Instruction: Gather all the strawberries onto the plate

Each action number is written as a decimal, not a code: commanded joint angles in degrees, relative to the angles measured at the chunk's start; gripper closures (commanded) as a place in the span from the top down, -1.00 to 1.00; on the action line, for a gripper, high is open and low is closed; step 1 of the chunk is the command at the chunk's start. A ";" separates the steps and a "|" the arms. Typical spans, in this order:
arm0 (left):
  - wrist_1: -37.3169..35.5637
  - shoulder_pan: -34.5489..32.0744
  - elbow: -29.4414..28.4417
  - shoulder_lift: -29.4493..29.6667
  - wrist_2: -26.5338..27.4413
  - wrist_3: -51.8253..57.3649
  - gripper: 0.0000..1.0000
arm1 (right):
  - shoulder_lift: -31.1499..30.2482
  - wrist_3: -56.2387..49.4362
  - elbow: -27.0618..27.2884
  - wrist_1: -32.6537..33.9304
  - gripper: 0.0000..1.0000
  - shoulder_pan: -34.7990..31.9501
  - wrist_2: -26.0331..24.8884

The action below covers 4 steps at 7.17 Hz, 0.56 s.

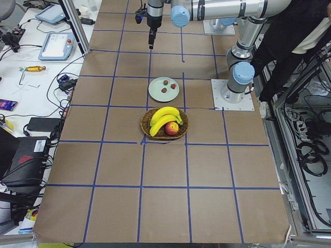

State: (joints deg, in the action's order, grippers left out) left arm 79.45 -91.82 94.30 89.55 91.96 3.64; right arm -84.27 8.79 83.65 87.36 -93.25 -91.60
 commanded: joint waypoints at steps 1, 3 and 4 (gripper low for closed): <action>5.77 -1.17 -1.41 -2.09 -0.73 -1.62 1.00 | -0.01 0.00 -0.33 -0.09 1.00 -0.09 -0.07; 10.02 -1.08 0.88 -4.12 -6.17 -2.14 1.00 | -0.01 -0.09 -0.33 -0.09 1.00 0.00 -0.24; 7.84 -1.08 1.58 -4.38 -6.09 -1.80 1.00 | -0.01 -0.09 -0.33 -0.09 1.00 -0.09 -0.33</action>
State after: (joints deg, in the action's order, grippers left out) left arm 88.33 -92.89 94.90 85.76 86.57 1.78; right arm -84.29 8.71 83.34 87.26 -93.31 -91.85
